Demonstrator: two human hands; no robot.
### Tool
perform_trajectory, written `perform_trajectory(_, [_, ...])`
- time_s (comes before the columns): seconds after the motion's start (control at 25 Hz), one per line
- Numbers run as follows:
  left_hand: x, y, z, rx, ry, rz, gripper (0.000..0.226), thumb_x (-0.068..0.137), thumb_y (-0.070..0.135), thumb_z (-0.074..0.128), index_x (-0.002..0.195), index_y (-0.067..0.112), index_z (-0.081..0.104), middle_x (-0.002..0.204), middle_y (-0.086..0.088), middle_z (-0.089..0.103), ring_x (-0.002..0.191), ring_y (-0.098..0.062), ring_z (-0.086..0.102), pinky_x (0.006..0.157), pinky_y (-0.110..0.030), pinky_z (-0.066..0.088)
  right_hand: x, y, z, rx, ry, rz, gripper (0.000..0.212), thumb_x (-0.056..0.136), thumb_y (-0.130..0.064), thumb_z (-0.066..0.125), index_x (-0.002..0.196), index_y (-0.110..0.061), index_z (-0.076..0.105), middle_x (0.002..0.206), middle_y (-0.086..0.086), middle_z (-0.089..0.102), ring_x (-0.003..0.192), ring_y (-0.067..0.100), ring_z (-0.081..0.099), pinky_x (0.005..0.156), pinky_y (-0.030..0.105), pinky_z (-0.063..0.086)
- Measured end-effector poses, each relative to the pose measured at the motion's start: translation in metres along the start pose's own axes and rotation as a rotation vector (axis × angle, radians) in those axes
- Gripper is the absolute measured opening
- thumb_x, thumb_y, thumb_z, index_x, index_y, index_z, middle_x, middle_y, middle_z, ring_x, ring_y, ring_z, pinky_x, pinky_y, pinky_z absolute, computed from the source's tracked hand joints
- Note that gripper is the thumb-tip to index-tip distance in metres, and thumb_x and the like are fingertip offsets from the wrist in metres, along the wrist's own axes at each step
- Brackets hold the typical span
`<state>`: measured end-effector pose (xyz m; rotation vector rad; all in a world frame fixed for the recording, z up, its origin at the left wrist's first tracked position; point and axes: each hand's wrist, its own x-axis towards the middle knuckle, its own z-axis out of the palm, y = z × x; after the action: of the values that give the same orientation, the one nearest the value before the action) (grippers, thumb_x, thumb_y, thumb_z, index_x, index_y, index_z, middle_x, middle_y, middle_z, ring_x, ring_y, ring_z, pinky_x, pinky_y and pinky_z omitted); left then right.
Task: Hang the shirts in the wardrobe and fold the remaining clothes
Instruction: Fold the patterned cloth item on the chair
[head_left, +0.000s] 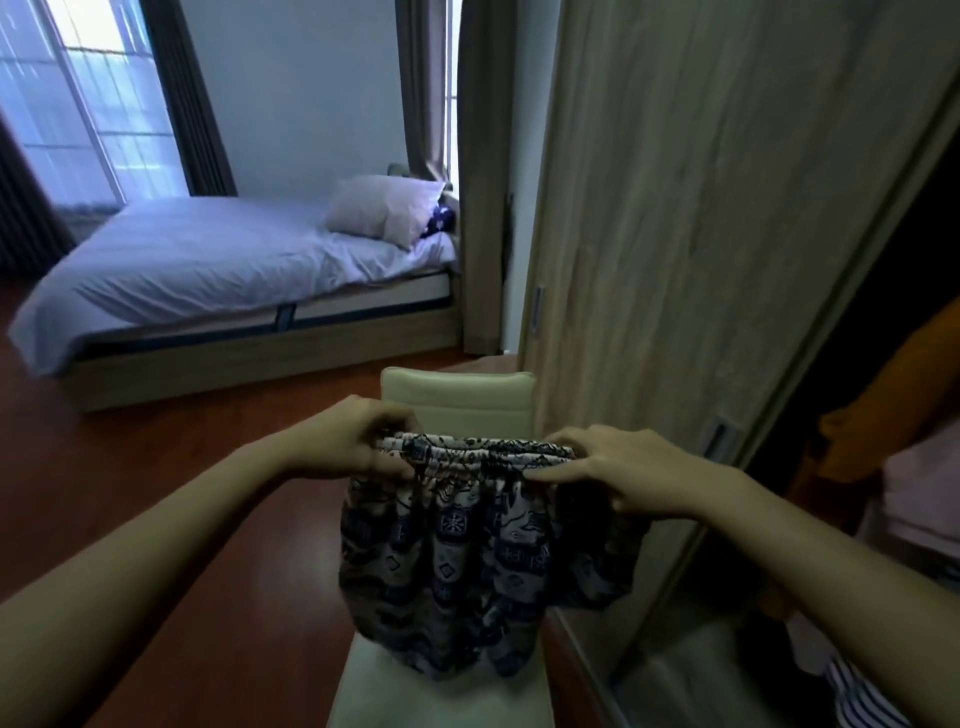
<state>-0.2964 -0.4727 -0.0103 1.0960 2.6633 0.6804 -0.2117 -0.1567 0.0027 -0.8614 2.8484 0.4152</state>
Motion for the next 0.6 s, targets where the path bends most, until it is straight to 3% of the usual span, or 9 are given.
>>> perform_trajectory(0.12, [0.003,0.013,0.000,-0.126,0.059,0.048,0.024,0.078,0.036,0.072,0.101,0.029,0.067,0.094,0.008,0.071,0.087,-0.012,0.067,0.079,-0.034,0.054,0.004,-0.004,0.008,0.139,-0.091,0.120,0.081,0.082,-0.007,0.051,0.137,-0.058,0.021,0.139,-0.006,0.034,0.116,0.019,0.036,0.081,0.035,0.038])
perform_trajectory(0.24, [0.008,0.019,0.004,-0.117,0.103,0.121,0.035,0.081,0.050,0.057,0.105,0.026,0.066,0.095,0.005,0.071,0.089,-0.013,0.067,0.080,-0.036,0.053,0.005,-0.011,0.022,0.151,0.101,0.192,0.050,0.081,-0.035,0.061,0.124,-0.048,0.038,0.122,-0.011,0.050,0.113,0.017,0.040,0.083,0.038,0.031])
perform_trajectory(0.36, [0.011,0.014,0.006,0.002,0.086,0.139,0.046,0.081,0.058,0.045,0.104,0.024,0.065,0.090,0.007,0.070,0.082,-0.007,0.065,0.075,-0.031,0.051,0.003,-0.020,0.036,0.059,0.228,0.127,0.043,0.082,-0.019,0.056,0.115,-0.040,0.038,0.115,-0.005,0.057,0.107,0.025,0.052,0.069,0.031,0.029])
perform_trajectory(0.48, [0.013,0.009,0.008,0.002,0.091,0.124,0.041,0.082,0.055,0.050,0.104,0.024,0.064,0.088,0.013,0.069,0.082,0.000,0.063,0.071,-0.018,0.049,-0.002,-0.020,0.025,0.046,0.167,0.154,0.046,0.084,-0.016,0.050,0.123,-0.039,0.044,0.120,-0.006,0.053,0.112,0.022,0.049,0.061,0.026,0.030])
perform_trajectory(0.6, [0.016,0.015,0.014,-0.066,0.193,0.103,0.020,0.086,0.033,0.065,0.103,0.022,0.063,0.081,0.028,0.064,0.077,0.006,0.060,0.065,-0.009,0.042,-0.003,-0.028,0.023,0.184,0.119,0.194,0.039,0.082,-0.032,0.056,0.119,-0.038,0.048,0.115,-0.007,0.054,0.112,0.018,0.050,0.081,0.034,0.037])
